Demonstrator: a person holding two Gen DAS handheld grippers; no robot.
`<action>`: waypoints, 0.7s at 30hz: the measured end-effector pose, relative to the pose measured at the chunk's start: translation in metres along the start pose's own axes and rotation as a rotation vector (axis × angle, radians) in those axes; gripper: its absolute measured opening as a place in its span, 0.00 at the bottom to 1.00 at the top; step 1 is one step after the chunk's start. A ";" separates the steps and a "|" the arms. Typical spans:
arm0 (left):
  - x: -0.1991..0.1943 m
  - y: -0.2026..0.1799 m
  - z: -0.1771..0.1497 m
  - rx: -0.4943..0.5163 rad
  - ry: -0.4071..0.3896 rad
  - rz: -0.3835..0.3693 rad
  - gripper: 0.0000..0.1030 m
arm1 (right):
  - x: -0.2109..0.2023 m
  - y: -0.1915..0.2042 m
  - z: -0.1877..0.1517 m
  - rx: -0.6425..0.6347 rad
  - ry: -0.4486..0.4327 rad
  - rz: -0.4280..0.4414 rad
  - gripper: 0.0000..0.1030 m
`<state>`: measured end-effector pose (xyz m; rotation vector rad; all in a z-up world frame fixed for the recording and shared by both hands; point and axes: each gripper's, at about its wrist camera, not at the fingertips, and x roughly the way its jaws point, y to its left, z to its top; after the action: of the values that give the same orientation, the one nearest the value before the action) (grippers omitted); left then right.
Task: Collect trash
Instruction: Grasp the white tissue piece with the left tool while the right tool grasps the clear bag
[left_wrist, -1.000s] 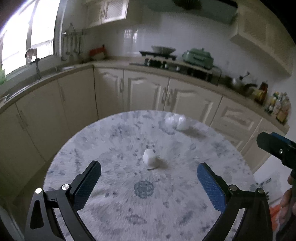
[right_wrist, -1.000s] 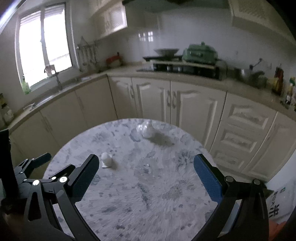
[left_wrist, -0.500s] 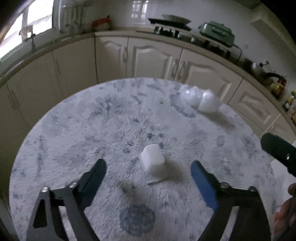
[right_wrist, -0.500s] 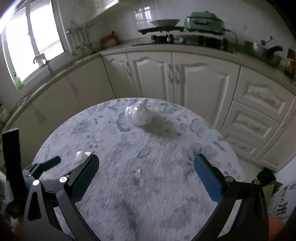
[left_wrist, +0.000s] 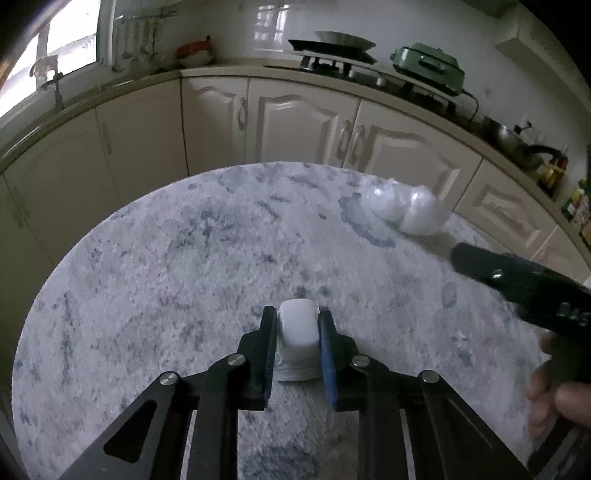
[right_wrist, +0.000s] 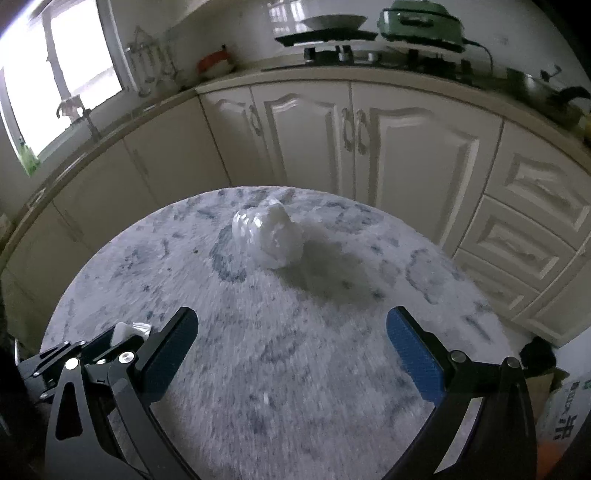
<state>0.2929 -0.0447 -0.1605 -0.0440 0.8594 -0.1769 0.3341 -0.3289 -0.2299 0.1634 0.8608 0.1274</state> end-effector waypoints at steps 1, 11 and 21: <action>0.002 0.002 0.004 0.001 -0.006 0.003 0.16 | 0.005 0.001 0.002 -0.001 0.004 -0.001 1.00; 0.022 0.009 0.027 -0.021 -0.042 0.024 0.16 | 0.066 0.010 0.032 -0.014 0.032 -0.030 0.99; -0.007 0.022 0.022 -0.034 -0.064 0.004 0.16 | 0.051 0.011 0.033 -0.028 0.027 0.058 0.43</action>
<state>0.3081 -0.0228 -0.1430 -0.0794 0.7989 -0.1564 0.3915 -0.3117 -0.2448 0.1610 0.8810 0.1967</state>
